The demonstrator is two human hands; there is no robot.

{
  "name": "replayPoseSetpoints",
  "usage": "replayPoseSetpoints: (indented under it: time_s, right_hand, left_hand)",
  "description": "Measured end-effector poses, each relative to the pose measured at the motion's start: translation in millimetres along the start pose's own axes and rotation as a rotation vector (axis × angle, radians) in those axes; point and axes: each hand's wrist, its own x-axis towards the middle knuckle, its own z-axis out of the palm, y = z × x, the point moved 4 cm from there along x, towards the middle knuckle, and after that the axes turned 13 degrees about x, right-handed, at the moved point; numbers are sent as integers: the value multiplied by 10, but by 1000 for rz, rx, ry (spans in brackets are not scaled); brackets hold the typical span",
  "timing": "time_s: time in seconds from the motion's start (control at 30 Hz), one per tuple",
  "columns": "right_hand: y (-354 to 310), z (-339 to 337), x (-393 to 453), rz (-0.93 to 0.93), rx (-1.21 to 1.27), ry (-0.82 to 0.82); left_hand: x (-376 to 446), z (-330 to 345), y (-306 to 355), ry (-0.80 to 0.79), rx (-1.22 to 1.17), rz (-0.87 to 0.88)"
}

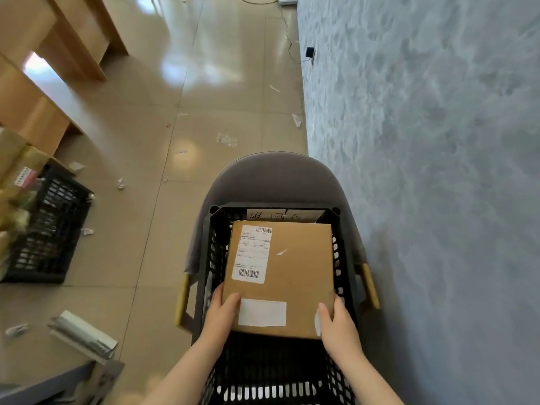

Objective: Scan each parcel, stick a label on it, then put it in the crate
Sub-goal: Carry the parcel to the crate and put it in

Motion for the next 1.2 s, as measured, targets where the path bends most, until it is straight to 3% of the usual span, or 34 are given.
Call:
replayPoseSetpoints:
  time_s: [0.3, 0.73, 0.87, 1.0, 1.2]
  right_hand:
    - [108, 288, 626, 154, 66, -47]
    - [-3, 315, 618, 110, -64, -16]
    - [-229, 239, 290, 35, -121, -14]
    - [-391, 126, -238, -81, -195, -22]
    - [-347, -184, -1216, -221, -369, 136]
  left_hand:
    - [334, 128, -140, 107, 87, -5]
    - [393, 121, -168, 185, 397, 30]
    - [155, 138, 133, 188, 599, 225]
    - [-186, 188, 376, 105, 953, 457]
    - [-842, 271, 576, -67, 1335, 785]
